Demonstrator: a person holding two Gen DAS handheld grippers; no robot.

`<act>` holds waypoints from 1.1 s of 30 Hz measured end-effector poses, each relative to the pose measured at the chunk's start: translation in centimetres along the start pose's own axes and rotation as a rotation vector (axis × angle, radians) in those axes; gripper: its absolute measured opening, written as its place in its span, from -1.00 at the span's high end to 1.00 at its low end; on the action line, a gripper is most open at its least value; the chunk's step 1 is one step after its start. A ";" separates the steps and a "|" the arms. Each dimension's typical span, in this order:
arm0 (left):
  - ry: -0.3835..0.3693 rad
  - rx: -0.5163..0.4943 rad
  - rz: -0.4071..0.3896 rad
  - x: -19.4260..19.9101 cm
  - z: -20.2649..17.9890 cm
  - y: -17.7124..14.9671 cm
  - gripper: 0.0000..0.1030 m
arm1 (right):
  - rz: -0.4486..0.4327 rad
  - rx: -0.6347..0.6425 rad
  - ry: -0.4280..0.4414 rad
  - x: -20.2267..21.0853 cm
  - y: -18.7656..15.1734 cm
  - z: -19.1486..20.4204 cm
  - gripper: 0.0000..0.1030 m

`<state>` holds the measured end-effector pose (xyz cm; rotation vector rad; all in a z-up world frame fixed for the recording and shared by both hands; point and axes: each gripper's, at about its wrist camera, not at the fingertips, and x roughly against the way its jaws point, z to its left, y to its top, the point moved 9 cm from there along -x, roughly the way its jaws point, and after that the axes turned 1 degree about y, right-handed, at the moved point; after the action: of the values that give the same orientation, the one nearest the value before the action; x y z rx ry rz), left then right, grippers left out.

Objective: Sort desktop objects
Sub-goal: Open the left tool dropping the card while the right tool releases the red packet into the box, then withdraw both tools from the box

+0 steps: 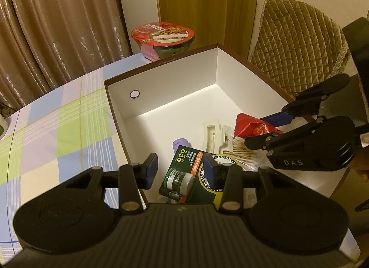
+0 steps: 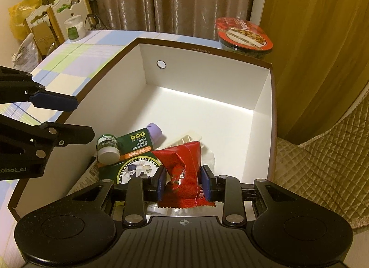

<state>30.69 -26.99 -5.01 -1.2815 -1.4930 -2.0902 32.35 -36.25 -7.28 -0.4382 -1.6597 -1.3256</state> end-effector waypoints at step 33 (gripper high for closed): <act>0.054 -0.001 -0.117 5.0 -0.1 -0.2 -0.98 | -0.143 -0.001 -0.124 7.0 -0.6 -0.1 -0.87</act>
<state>27.67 -25.73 -1.27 -1.1541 -1.5782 -2.1801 28.47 -38.41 -1.85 -0.4162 -1.8213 -1.4279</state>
